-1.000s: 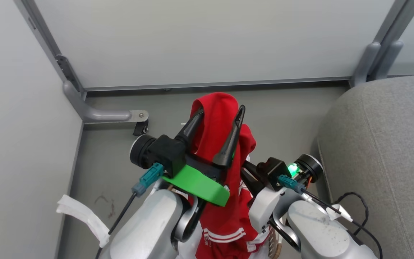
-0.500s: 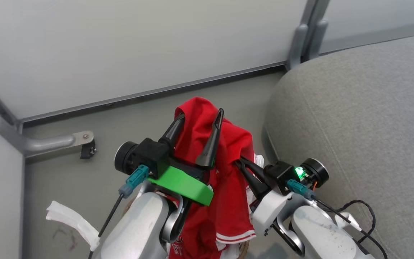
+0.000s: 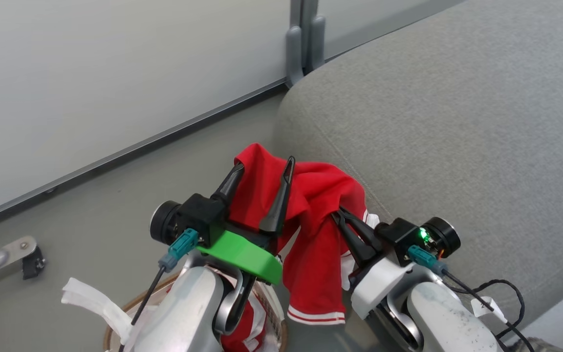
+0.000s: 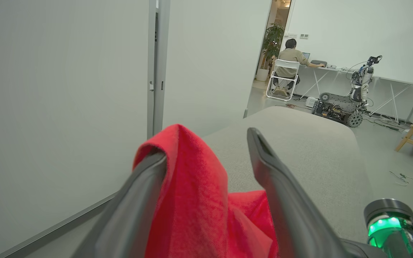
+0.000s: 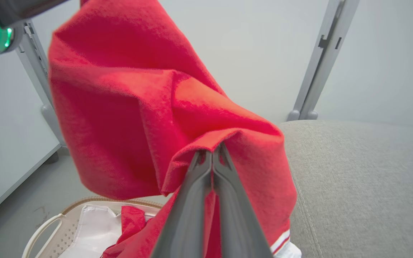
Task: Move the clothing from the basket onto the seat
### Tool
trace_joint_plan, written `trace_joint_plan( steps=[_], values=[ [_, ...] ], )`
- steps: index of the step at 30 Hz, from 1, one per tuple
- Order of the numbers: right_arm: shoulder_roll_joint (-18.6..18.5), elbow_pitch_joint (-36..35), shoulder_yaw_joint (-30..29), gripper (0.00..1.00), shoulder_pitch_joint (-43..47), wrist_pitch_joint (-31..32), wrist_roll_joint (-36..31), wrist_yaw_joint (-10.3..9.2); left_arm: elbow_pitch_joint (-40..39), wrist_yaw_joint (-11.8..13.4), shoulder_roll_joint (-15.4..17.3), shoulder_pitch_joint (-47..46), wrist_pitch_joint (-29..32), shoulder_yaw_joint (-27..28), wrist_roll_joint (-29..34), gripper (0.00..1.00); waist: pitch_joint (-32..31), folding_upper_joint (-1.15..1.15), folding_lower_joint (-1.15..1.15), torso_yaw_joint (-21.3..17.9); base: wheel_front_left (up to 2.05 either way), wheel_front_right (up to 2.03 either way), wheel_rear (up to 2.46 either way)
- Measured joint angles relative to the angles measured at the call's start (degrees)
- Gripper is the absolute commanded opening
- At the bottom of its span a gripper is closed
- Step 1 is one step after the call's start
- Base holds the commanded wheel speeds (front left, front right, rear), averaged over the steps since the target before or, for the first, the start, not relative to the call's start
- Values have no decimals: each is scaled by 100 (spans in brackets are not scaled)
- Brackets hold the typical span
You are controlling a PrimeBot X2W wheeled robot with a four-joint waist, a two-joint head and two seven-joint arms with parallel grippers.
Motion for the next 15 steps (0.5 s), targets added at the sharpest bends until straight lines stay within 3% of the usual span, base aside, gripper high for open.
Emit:
trace_joint_plan(
  steps=[7,15],
  values=[
    [-18,-354,-661,0,58,0,-192,1,65,-58,-2,22,0,-130,48,100,74,0,0,-598,0,0,0],
    [-209,-717,-1596,0,-166,0,-439,0,141,-109,-4,-176,0,-241,116,100,444,0,0,-787,0,0,0]
  ],
)
